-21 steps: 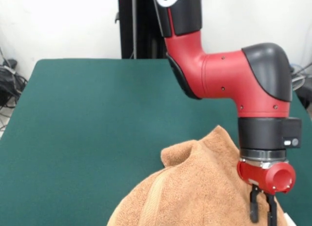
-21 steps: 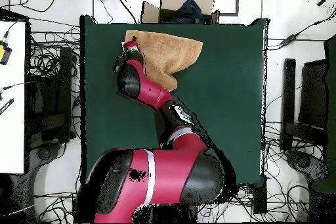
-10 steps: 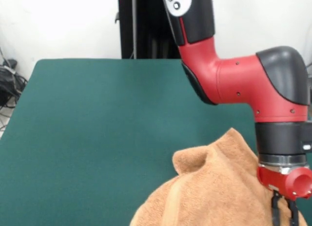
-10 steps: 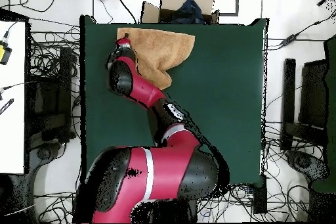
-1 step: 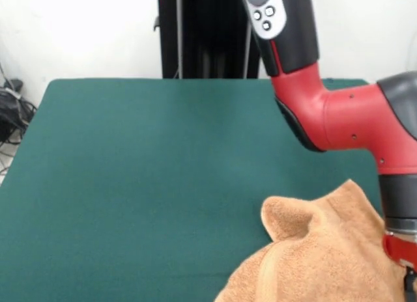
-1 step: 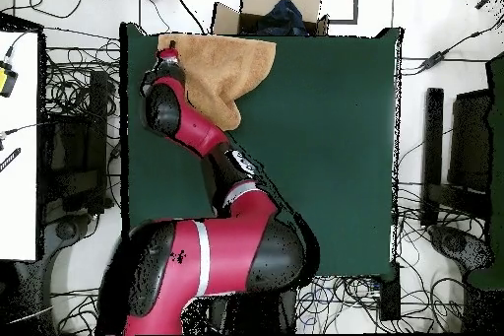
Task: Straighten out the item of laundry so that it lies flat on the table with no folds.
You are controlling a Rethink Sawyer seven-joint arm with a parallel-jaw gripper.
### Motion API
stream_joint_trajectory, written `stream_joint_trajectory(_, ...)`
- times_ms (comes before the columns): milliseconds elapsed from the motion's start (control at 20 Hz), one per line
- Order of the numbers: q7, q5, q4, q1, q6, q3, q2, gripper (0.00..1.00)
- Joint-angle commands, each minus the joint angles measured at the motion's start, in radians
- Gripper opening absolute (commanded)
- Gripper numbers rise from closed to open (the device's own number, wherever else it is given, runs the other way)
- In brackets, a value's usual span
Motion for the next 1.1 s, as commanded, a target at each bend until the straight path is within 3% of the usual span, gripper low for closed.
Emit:
stream_joint_trajectory(50,0.116,0.145,0.324,0.094,0.163,-0.198,-0.199,1.0)
stream_joint_trajectory(200,-0.022,0.216,0.398,0.24,0.381,-0.468,-0.289,1.0)
stream_joint_trajectory(250,-0.046,0.196,0.4,0.293,0.486,-0.572,-0.305,1.0)
stream_joint_trajectory(450,-0.056,0.001,0.411,0.328,0.719,-0.707,-0.382,1.0)
stream_joint_trajectory(550,-0.044,-0.072,0.419,0.322,0.796,-0.729,-0.427,1.0)
stream_joint_trajectory(750,0.004,-0.145,0.444,0.274,0.835,-0.69,-0.491,1.0)
stream_joint_trajectory(1100,0.103,-0.189,0.409,0.276,0.834,-0.678,-0.48,1.0)
